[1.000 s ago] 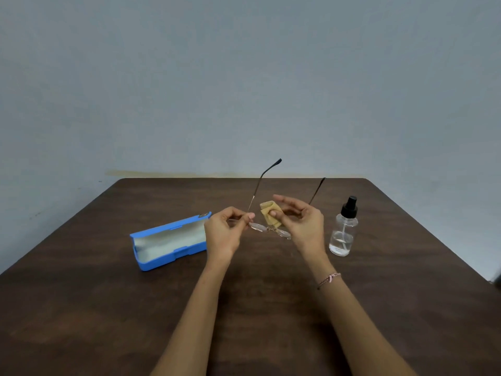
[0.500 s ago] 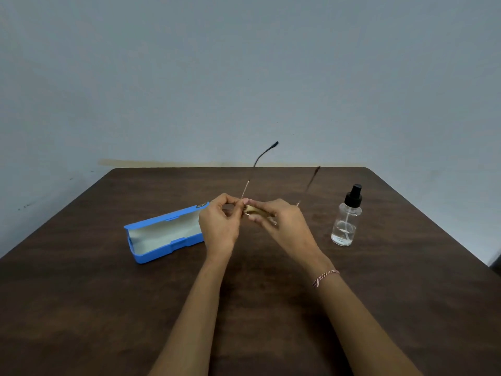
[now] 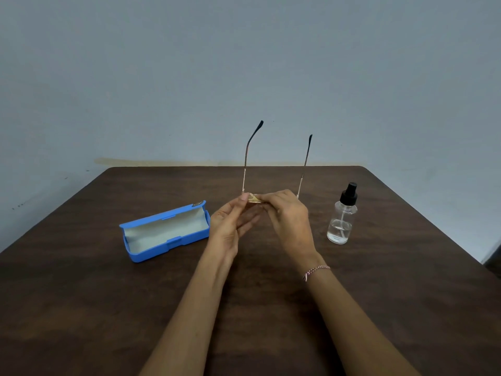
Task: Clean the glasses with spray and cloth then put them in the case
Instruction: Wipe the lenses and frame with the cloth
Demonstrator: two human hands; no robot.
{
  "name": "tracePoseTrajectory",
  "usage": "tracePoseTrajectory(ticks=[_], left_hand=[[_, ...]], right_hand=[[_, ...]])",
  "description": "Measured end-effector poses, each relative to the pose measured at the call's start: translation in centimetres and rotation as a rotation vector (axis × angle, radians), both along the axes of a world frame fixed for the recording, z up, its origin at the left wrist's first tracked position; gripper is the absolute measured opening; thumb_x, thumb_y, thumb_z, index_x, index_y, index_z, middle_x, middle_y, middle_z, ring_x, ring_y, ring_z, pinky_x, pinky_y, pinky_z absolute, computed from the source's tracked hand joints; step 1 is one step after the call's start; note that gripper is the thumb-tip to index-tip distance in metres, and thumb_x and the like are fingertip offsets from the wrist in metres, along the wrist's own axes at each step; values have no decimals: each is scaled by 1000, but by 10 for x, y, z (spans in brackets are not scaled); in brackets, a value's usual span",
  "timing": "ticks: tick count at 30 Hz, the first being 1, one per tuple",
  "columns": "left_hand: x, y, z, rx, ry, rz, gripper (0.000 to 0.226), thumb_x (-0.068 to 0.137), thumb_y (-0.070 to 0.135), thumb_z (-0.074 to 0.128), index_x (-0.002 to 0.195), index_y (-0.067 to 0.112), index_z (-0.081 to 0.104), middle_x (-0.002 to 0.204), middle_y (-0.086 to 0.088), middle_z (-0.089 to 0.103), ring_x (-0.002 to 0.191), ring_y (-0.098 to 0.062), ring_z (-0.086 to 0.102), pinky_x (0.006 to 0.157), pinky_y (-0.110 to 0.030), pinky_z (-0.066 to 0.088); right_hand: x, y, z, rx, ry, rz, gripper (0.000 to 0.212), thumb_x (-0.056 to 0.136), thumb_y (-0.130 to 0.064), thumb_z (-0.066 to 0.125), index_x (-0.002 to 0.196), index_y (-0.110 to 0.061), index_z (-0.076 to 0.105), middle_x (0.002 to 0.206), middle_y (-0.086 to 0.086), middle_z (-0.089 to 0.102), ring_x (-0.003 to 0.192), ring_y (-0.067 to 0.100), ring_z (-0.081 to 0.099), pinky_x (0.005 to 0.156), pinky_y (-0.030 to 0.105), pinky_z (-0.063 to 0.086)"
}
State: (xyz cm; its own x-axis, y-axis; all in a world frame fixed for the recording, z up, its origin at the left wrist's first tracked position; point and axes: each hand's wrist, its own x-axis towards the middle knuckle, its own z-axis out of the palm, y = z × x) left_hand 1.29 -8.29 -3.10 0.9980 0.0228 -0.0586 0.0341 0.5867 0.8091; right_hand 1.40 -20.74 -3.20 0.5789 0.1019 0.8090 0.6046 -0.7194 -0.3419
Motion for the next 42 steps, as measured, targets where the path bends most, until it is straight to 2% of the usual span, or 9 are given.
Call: tracePoseTrajectory(ticks=[3,7,13,17,20,26,32,38,42], left_hand=[[-1,-1,1,-115,30,-88,20,84,22,63,100,10,66,87,-10,74,79,-19,72,68,-27,59],[-4,-2,1,-208,34,-165,19,90,22,56,99,8,65,90,-13,73,81,-19,72,71,-28,60],[-3,0,-1,-255,11,-233,30,89,20,54,116,9,62,99,-12,71,86,-18,71,66,-25,59],[-2,2,-2,-227,-16,-242,29,92,20,50,118,12,60,102,-10,68,84,-15,71,67,-23,58],[-2,4,-2,-219,-33,-250,38,82,25,56,117,12,61,103,-9,66,84,-13,70,67,-23,58],[1,9,-5,-236,-57,-250,37,75,25,60,111,17,64,100,-8,71,86,-16,71,68,-24,58],[6,14,-6,-277,-73,-182,21,87,20,54,105,17,64,101,-8,66,89,-15,65,74,-24,58],[5,13,-5,-271,-89,-171,20,90,17,51,104,14,64,93,-7,69,83,-14,67,70,-23,58],[6,12,-7,-220,-78,-189,20,89,17,53,105,14,64,97,-8,68,81,-15,69,73,-27,59]], right_hand=[[-2,1,2,67,-41,9,20,75,3,69,92,-7,72,84,2,71,84,8,57,79,10,42],[-4,0,3,160,-44,44,20,70,5,74,86,-8,72,82,-1,70,83,4,55,77,10,45],[-1,-1,0,138,-47,13,21,67,6,76,81,-8,69,87,-1,64,87,9,53,80,7,41],[1,-1,-1,32,-60,15,20,70,1,77,88,-7,71,89,2,62,87,7,48,76,11,40],[1,-2,1,-51,-71,24,24,71,-2,76,94,-8,72,91,2,63,88,8,47,75,13,39],[3,-1,2,-103,-58,79,33,75,5,70,104,-10,70,100,3,64,97,9,48,84,12,38],[1,3,2,-152,-16,184,36,82,6,63,114,-9,65,114,1,63,109,11,51,97,15,39],[-3,1,5,-134,-71,146,27,82,-5,68,109,-10,68,106,1,65,101,13,55,87,27,48],[2,0,2,-133,7,154,28,87,-3,61,114,-9,66,106,3,61,99,17,53,86,23,44]])
